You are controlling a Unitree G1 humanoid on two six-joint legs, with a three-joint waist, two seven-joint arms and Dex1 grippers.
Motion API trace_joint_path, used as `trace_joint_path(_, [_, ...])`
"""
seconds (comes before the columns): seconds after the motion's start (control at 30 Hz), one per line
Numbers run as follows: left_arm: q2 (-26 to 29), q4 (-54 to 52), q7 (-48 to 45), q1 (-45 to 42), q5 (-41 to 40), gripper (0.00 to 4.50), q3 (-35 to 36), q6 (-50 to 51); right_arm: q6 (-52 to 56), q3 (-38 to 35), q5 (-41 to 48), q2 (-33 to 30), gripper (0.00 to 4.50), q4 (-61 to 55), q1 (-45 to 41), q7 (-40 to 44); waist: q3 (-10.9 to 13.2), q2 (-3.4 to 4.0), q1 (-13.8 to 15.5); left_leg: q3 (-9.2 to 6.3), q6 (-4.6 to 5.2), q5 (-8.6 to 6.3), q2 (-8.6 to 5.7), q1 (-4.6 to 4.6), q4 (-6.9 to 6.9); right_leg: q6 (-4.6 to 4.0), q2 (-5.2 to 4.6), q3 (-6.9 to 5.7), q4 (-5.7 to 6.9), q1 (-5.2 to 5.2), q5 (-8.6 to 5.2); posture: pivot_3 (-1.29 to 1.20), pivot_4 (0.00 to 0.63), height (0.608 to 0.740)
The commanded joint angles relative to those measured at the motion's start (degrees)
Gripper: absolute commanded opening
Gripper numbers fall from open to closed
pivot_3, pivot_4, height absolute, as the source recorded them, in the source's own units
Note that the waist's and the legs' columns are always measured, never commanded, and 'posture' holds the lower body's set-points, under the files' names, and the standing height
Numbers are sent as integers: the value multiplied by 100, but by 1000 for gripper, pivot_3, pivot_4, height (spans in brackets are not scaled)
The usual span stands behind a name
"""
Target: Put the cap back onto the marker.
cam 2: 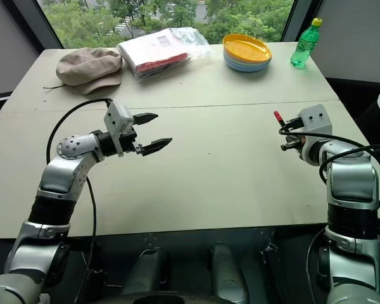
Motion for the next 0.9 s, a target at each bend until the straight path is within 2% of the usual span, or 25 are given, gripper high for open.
trace_joint_path(0.03, [10,53,-113,-101,8,4452,-44,-156,-90,-129,158,-66,0,1,94,-189,0,0,5,0,0,0,0,-1,0,0,0,0,0,0,0,0,150,740])
trace_joint_path(0.37, [-55,81,-287,-214,-28,4452,-134,-64,-102,-290,518,-5,0,199,313,-569,0,0,25,0,0,0,0,-3,1,0,-2,0,-1,0,0,0,150,740])
trace_joint_path(0.9, [23,-2,-1076,-404,-204,4452,-224,-71,-35,-197,965,-68,0,76,556,-829,0,0,19,-1,0,0,0,-4,0,1,-1,0,-2,0,0,0,150,740])
